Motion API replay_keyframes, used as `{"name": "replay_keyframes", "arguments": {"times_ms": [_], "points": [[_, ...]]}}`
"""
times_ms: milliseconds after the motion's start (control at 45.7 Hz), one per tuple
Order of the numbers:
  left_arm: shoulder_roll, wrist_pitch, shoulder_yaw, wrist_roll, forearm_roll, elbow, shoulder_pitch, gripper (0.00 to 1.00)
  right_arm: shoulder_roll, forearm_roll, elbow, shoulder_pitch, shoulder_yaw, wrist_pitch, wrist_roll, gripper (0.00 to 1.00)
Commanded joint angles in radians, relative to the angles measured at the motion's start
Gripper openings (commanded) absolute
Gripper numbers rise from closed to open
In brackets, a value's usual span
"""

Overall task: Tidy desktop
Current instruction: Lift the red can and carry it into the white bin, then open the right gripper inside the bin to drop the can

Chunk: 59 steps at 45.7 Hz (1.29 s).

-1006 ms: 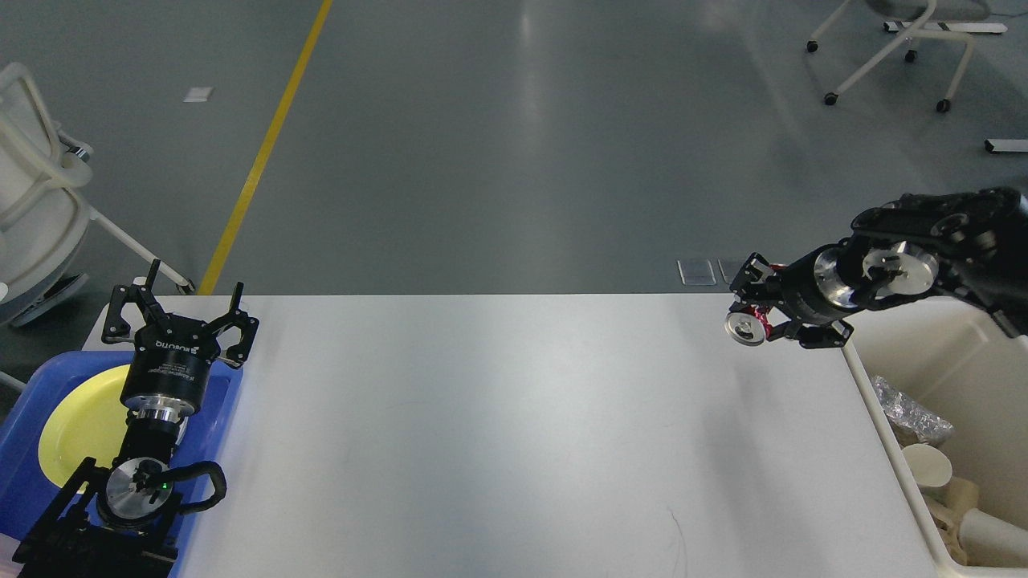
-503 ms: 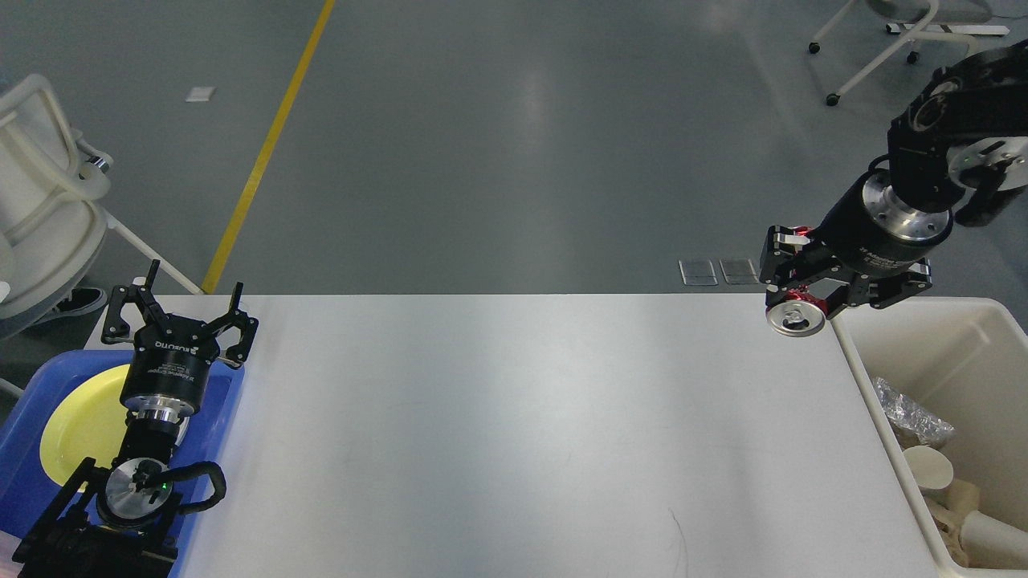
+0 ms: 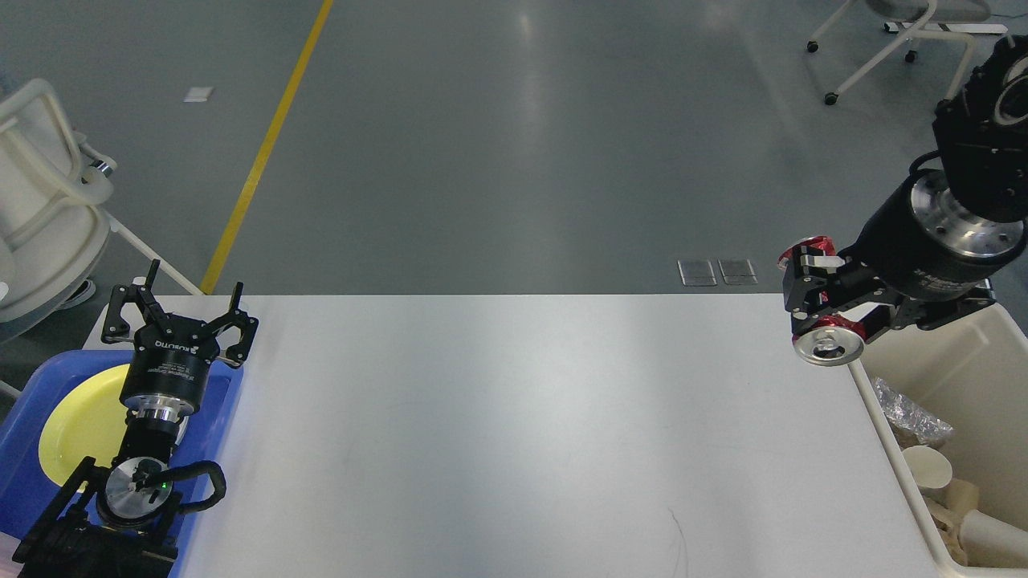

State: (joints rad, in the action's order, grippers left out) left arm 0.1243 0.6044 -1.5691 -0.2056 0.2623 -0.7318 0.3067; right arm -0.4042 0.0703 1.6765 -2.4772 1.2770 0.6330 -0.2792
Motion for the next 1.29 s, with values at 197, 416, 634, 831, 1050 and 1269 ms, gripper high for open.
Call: {"name": "replay_keyframes", "arguments": {"times_ms": [197, 416, 634, 831, 1050, 1269], "points": [[0.0, 0.0, 0.0, 0.0, 0.0, 0.0, -0.001, 0.96, -0.172, 0.005, -0.15, 0.136, 0.125, -0.139, -0.002, 0.0], [0.0, 0.0, 0.0, 0.0, 0.0, 0.0, 0.0, 0.96, -0.332, 0.005, -0.441, 0.447, 0.085, -0.21, 0.005, 0.0], [0.0, 0.0, 0.0, 0.0, 0.0, 0.0, 0.0, 0.96, -0.38, -0.012, -0.785, 0.937, -0.226, -0.283, 0.005, 0.0], [0.0, 0.0, 0.0, 0.0, 0.0, 0.0, 0.0, 0.96, -0.282, -0.015, -1.136, 1.351, -0.493, -0.371, 0.005, 0.0], [0.0, 0.001, 0.0, 0.0, 0.0, 0.0, 0.0, 0.96, -0.042, -0.021, -1.443, 1.681, -0.524, -0.545, 0.022, 0.0], [0.0, 0.0, 0.0, 0.0, 0.0, 0.0, -0.001, 0.96, 0.071, -0.053, -1.545, 1.84, -0.499, -0.654, 0.035, 0.0]]}}
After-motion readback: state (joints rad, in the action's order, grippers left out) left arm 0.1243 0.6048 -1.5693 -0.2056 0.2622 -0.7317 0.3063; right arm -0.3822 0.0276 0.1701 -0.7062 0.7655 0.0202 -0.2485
